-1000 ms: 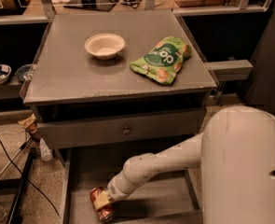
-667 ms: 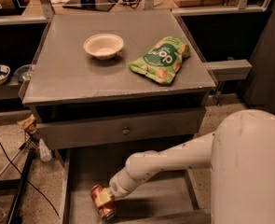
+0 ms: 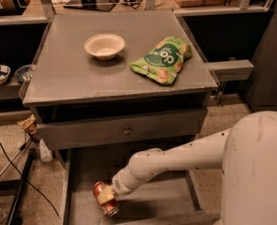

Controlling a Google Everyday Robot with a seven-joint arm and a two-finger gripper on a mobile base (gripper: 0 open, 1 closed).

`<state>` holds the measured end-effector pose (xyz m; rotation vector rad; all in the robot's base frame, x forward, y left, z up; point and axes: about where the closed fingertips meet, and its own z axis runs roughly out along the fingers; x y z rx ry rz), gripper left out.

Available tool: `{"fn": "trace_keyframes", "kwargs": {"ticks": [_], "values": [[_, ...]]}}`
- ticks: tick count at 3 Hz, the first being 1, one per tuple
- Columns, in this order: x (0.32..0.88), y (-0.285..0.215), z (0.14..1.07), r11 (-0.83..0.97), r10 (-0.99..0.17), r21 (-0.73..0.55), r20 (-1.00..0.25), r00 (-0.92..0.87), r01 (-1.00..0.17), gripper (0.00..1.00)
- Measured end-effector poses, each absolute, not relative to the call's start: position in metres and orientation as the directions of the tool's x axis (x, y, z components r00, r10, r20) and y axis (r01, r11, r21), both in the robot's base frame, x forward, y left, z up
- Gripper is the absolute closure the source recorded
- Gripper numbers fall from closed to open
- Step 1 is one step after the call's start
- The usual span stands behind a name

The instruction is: Pick coke can from middle drawer and place on counter

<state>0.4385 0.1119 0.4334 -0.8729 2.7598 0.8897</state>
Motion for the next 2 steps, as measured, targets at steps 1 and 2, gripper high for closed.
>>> {"fn": "trace_keyframes", "kwargs": {"ticks": [1, 2], "values": [[0.447, 0.108, 0.449, 0.691, -0.484, 0.441, -0.306, -0.820, -0.573, 1.00], [0.455, 0.101, 0.480, 0.719, -0.457, 0.381, -0.370, -0.809, -0.581, 1.00]]}}
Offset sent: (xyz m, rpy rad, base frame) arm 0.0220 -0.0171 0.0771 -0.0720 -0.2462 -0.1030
